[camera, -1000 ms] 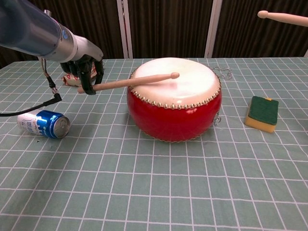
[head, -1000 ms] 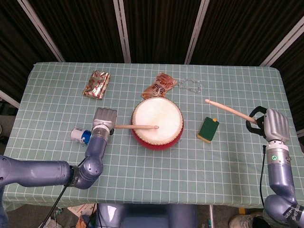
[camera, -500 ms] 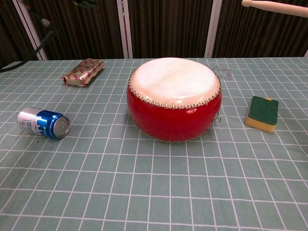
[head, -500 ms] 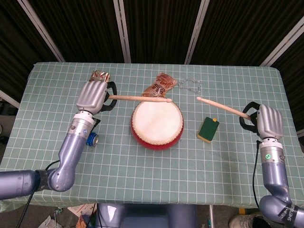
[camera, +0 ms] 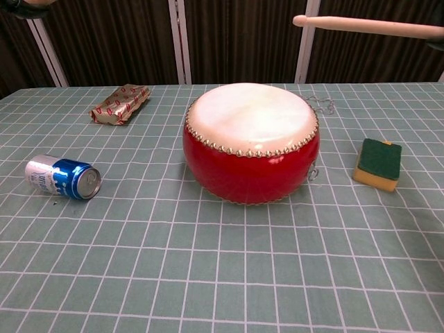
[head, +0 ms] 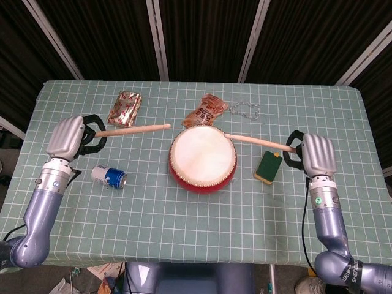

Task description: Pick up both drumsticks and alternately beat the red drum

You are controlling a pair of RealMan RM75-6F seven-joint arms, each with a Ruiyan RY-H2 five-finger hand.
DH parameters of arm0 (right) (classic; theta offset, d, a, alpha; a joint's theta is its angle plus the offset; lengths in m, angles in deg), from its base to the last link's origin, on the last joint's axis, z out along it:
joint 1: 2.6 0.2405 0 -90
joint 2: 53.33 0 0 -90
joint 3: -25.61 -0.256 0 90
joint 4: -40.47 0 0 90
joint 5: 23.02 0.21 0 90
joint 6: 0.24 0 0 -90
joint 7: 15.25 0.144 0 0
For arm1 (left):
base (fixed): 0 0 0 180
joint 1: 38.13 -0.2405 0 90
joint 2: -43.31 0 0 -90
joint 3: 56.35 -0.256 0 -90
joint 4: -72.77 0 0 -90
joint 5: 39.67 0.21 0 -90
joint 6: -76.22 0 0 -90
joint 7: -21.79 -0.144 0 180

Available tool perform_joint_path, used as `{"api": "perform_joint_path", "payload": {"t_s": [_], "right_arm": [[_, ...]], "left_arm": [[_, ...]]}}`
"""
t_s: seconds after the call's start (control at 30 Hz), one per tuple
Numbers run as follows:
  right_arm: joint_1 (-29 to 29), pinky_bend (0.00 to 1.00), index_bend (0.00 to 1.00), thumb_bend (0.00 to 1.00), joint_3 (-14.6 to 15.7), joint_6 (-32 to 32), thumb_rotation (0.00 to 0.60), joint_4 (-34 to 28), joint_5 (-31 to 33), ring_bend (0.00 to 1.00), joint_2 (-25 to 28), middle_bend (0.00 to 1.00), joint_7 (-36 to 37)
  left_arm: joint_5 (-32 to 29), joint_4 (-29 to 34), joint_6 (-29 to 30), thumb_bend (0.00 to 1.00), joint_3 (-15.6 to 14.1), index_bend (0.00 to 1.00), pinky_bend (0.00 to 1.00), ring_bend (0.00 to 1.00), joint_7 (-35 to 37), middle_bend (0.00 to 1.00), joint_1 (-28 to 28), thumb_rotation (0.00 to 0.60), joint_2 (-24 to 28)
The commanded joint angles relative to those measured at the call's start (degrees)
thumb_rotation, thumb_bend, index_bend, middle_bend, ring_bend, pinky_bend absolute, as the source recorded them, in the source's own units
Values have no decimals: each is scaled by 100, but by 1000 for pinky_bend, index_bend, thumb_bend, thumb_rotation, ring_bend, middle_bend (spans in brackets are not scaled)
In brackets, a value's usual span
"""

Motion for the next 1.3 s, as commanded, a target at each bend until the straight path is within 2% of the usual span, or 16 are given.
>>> {"api": "perform_joint_path", "payload": {"t_s": [0.03, 0.2, 0.3, 0.43, 0.53, 0.7, 0.8, 0.87, 0.97, 1.13, 1.3], "right_arm": [[135, 1000, 987, 606, -133, -199, 600, -151, 99, 1000, -41, 1000, -246], [343, 1000, 987, 606, -434, -356, 600, -313, 320, 1000, -74, 1000, -411], [450, 1000, 987, 606, -413, -318, 600, -260, 456, 1000, -185, 1000, -540], [680, 1000, 987, 606, -66, -434, 600, 151, 468, 1000, -617, 1000, -1154], [890, 1000, 987, 607, 370, -513, 600, 671, 418, 1000, -1165, 1000, -1819], [1309, 1000, 987, 606, 1134, -633, 600, 1611, 585, 1000, -2073, 1000, -3536], [1469, 1000, 987, 607, 1391, -881, 600, 2062, 702, 1000, -2475, 1000, -4453], [1496, 1000, 987, 607, 1315, -1010, 600, 2196, 818, 1000, -2636, 1000, -4654], [1430, 1000, 987, 607, 916, -1154, 600, 2122, 811, 1000, -2565, 1000, -4278], [1116, 1000, 987, 606, 379, -1385, 600, 1483, 518, 1000, -1915, 1000, -3407], [633, 1000, 987, 606, 139, -1481, 600, 755, 209, 1000, -1197, 1000, -2527]], "left_arm": [[77, -184, -197, 543, 19, 790, 1000, 1000, 232, 1000, -73, 600, 62], [124, -335, -394, 543, 138, 790, 1000, 1000, 399, 1000, -68, 600, 174], [147, -365, -462, 543, 179, 790, 1000, 1000, 508, 1000, -101, 600, 228], [192, -369, -566, 543, 179, 790, 1000, 1000, 609, 1000, -149, 600, 300], [245, -388, -635, 543, 159, 790, 1000, 1000, 649, 1000, -182, 600, 353], [309, -500, -796, 543, 114, 790, 1000, 1000, 719, 1000, -209, 600, 391], [325, -580, -910, 543, 86, 790, 1000, 1000, 780, 1000, -212, 600, 375], [337, -632, -977, 543, 64, 790, 1000, 1000, 808, 1000, -210, 600, 357], [364, -696, -1040, 543, 37, 790, 1000, 1000, 821, 1000, -203, 600, 326], [387, -616, -969, 543, 70, 790, 1000, 1000, 741, 1000, -159, 600, 294], [342, -380, -782, 543, 124, 790, 1000, 1000, 454, 1000, -44, 600, 242]]}}
